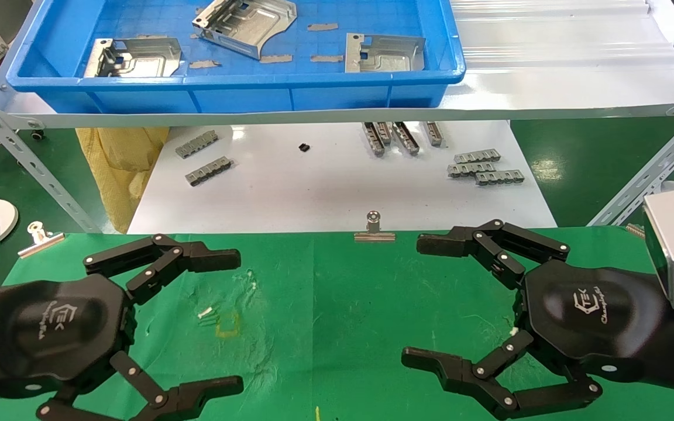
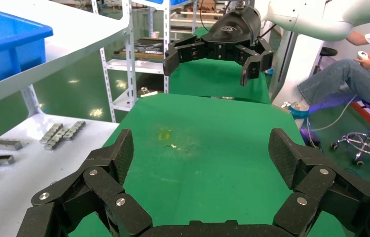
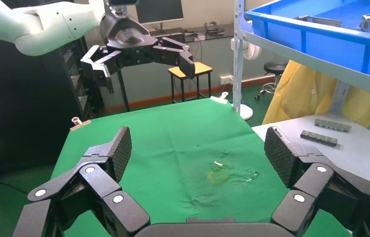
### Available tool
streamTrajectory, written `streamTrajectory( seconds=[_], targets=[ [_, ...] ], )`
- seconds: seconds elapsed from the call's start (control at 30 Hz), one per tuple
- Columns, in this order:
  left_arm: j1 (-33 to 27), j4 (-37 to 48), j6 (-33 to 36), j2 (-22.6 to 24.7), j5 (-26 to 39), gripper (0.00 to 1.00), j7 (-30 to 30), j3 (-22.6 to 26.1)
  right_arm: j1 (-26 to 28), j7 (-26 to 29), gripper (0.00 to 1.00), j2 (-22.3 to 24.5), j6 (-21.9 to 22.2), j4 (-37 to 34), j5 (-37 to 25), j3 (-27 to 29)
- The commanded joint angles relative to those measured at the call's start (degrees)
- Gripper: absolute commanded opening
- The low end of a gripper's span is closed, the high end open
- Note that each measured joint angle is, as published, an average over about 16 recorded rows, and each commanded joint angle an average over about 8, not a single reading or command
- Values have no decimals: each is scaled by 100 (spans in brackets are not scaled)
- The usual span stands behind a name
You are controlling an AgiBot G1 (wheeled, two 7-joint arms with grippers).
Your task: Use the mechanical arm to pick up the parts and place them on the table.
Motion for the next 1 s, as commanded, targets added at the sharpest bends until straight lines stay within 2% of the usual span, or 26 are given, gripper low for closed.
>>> streamTrajectory(
  seconds=[0.03,0.8,0.83,1.0],
  targets=[
    [0,0,0,0,0,100,0,0,0,0,100,0,0,0,0,0],
    [0,0,0,0,0,100,0,0,0,0,100,0,0,0,0,0],
    [0,0,0,0,0,100,0,0,0,0,98,0,0,0,0,0],
    [0,0,0,0,0,100,0,0,0,0,35,0,0,0,0,0]
  ],
)
